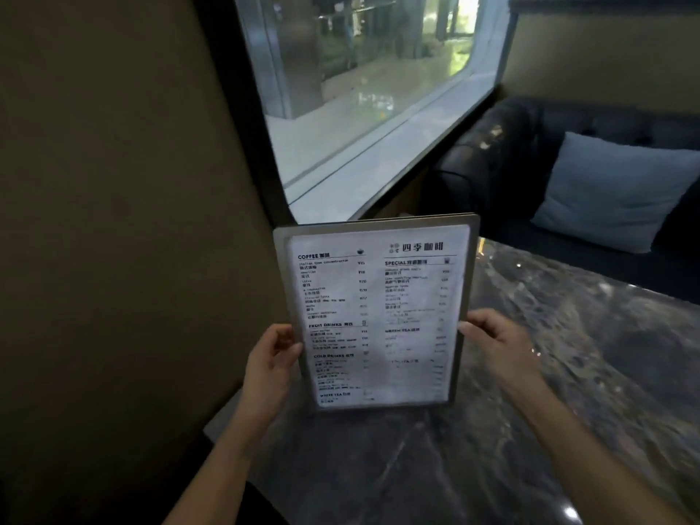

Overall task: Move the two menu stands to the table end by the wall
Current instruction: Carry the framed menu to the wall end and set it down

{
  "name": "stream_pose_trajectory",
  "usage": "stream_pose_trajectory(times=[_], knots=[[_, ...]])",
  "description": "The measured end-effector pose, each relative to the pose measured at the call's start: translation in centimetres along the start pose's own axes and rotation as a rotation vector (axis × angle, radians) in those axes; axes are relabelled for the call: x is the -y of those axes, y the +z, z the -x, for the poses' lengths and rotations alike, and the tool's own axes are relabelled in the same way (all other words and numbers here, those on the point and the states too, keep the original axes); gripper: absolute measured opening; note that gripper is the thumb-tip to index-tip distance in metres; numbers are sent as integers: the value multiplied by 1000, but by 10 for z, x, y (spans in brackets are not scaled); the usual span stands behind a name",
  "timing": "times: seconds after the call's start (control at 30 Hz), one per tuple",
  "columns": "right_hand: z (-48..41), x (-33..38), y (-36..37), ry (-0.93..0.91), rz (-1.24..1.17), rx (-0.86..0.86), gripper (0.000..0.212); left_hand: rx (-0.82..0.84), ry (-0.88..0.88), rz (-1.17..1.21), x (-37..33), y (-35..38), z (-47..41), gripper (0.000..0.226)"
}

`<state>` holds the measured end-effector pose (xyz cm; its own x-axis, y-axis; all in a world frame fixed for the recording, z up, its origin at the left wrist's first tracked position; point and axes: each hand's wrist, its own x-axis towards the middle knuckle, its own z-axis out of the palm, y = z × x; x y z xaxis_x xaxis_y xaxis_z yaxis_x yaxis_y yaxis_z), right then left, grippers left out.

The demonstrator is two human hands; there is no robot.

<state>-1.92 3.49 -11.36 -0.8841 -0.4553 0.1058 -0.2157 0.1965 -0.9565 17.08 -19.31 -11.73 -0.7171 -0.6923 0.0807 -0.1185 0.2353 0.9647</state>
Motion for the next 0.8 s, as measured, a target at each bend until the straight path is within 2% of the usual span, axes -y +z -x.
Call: stream_pose_trajectory(times=[0.13, 0.3, 0.43, 0.57, 0.8], knots=[[-9, 12, 55, -7, -56, 99, 7, -122, -93, 20, 13, -49, 13, 16], [-14, 24, 104, 31, -81, 274, 6, -266, -177, -44, 23, -87, 31, 25], [-21, 28, 128, 18, -75, 327, 11, -293, -223, -56, 33, -103, 49, 21], [-29, 23, 142, 11, -61, 355, 17, -330, -210, -66, 42, -106, 62, 27], [-35, 13, 148, 17, -47, 393, 19, -353, -158, -45, 49, -99, 74, 23]])
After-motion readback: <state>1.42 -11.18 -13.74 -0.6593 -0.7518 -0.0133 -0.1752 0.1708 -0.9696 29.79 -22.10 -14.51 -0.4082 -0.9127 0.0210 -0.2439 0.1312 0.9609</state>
